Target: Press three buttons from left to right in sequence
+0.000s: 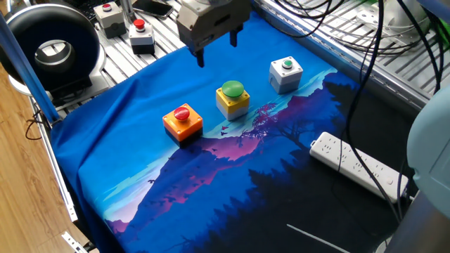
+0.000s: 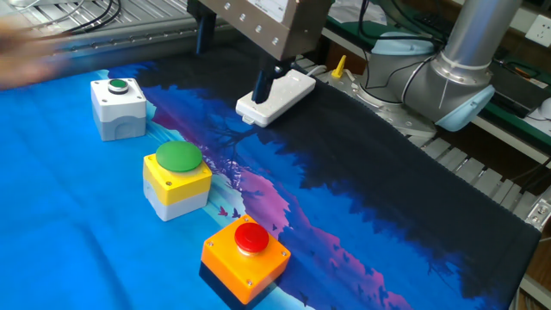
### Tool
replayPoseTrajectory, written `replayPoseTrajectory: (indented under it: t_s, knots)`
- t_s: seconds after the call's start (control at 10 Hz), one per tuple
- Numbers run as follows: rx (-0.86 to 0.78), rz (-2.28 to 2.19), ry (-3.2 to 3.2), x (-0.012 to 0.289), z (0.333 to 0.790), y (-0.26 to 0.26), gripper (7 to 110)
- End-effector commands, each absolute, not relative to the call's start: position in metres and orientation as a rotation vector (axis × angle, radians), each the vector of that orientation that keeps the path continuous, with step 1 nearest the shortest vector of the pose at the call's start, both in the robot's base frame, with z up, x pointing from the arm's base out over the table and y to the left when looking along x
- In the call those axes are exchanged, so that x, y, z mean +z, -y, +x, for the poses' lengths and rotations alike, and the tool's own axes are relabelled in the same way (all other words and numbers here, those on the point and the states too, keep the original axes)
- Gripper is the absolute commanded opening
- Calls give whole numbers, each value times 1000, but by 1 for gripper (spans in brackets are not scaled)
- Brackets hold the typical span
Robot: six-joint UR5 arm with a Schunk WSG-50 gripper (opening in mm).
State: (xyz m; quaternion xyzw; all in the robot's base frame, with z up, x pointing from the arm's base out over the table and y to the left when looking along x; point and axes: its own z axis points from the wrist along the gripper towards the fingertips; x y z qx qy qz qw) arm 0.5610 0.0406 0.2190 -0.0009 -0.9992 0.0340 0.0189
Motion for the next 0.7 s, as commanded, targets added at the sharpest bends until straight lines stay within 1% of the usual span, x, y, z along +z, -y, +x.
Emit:
replayPoseTrajectory:
  t_s: [0.0, 0.1, 0.3, 0.4, 0.5, 0.6]
  knots:
    - [160, 212, 3066, 215, 561, -33, 7]
    - [194, 307, 3064, 215, 564, -25, 7]
    - [231, 416, 3018, 223, 556, -16, 7]
    - [173, 417, 3034, 221, 557, -26, 7]
    - [174, 460, 3034, 220, 560, -25, 7]
    - [114, 496, 3040, 217, 560, -29, 7]
